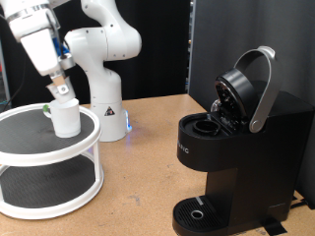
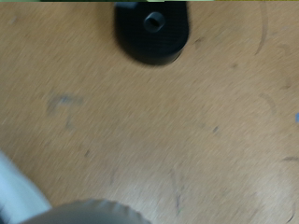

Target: Make a cup of coffee with the keurig machine

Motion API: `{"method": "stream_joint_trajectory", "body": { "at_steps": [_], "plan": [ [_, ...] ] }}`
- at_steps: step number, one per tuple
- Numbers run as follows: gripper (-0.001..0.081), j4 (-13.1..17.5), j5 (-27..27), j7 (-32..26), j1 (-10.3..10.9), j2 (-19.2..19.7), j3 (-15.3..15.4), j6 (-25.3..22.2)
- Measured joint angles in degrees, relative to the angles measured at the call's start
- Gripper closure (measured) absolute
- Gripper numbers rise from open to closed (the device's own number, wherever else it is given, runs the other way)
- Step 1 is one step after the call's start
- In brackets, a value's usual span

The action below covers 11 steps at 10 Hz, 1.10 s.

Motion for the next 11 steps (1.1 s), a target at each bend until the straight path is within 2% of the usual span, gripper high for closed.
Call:
{"method": "stream_joint_trajectory", "body": {
  "at_steps": [2,3,5,6,7,9,11],
  "plan": [
    [0.0509,1.30,0.71,4.81,0.51,0.27,2.30,0.00],
    [0.0509,1.19,0.71,4.47,0.50,0.29,2.24,0.00],
    [0.0509,0.51,5.82,6.29,1.06,0.34,2.48,2.76],
    [0.0509,0.46,9.07,8.22,2.12,0.59,3.12,4.42],
    [0.0509,1.20,11.08,8.56,3.76,1.13,3.39,3.59],
    [0.0510,4.58,12.34,8.21,6.81,3.26,3.43,-0.48],
    [0.0510,8.03,13.28,8.09,9.30,6.15,3.63,-1.81]
  ]
}}
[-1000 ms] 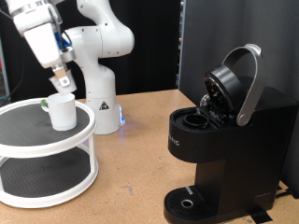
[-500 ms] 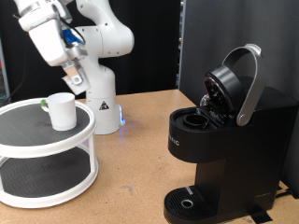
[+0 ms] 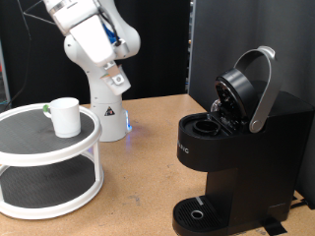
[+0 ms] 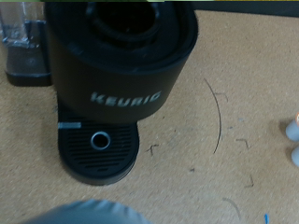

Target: Make a cup of coffee with the keurig machine

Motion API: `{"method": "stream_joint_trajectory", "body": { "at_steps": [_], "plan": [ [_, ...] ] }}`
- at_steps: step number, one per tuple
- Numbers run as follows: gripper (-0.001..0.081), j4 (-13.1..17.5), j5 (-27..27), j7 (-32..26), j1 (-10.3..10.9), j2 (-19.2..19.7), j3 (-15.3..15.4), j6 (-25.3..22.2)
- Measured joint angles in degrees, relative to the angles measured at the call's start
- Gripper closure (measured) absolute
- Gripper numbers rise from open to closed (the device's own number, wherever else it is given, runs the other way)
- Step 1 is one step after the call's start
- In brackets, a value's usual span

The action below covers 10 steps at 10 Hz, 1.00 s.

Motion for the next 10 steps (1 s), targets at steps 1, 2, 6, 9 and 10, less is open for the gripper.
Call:
{"method": "stream_joint_trajectory", "body": {
  "at_steps": [1,2,6,9,10],
  "plan": [
    [0.0510,1.56,0.82,0.00,1.02,1.55,0.16,0.00],
    [0.0510,3.21,1.89,-0.57,2.09,3.18,0.22,-0.14],
    [0.0510,10.50,4.76,-3.61,4.59,10.19,0.38,-5.59],
    [0.0516,11.35,4.76,-2.09,4.90,12.30,1.88,-4.93],
    [0.0516,11.34,4.75,-1.33,4.94,12.52,2.31,-4.32]
  ]
}}
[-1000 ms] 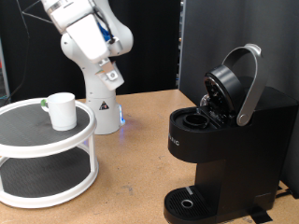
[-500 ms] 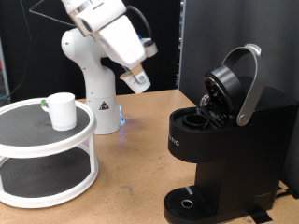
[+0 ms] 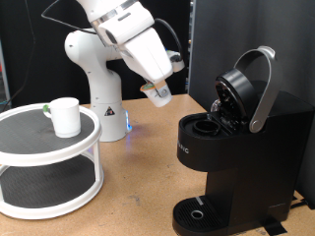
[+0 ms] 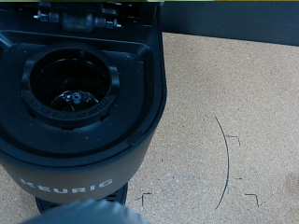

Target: Make a cup of coffee with the keurig machine

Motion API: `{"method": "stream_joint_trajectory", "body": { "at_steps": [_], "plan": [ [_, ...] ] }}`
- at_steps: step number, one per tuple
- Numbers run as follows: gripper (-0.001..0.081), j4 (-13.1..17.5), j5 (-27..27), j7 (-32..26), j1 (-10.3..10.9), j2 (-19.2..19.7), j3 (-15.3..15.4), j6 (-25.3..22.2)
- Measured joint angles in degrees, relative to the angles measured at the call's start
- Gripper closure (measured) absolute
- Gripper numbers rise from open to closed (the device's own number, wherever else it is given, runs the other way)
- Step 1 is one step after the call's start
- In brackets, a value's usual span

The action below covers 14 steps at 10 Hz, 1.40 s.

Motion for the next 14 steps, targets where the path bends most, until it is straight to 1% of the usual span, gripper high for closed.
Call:
{"method": "stream_joint_trajectory", "body": {
  "at_steps": [3,5,6,9,14],
  "plan": [
    [0.0516,-0.08,1.47,-0.04,0.17,-0.01,0.37,-0.04],
    [0.0516,0.26,2.38,0.87,0.72,-0.13,1.77,-0.02],
    [0.0516,0.50,2.15,1.28,0.86,-0.23,2.64,0.02],
    [0.0516,0.51,-1.04,2.51,0.84,-0.66,4.70,1.05],
    [0.0516,0.41,-2.77,2.56,0.84,-0.93,5.89,0.69]
  ]
}}
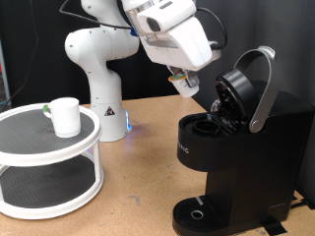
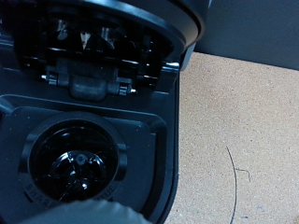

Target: Make a cup of coffee with the keurig machine

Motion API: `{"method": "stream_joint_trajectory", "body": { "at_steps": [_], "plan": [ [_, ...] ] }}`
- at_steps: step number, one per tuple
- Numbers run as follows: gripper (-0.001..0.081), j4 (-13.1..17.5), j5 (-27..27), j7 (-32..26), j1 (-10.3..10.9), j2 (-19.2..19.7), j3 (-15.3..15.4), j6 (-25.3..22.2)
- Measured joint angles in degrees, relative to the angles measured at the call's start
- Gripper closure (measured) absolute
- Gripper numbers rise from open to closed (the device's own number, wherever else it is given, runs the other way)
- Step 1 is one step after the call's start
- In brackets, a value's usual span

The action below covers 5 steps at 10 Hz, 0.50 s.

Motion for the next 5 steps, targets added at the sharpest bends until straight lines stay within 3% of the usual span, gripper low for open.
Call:
{"method": "stream_joint_trajectory", "body": {
  "at_steps": [5],
  "plan": [
    [0.0516,-1.31,-4.09,0.04,-0.01,0.87,1.09,-0.55]
  ]
}}
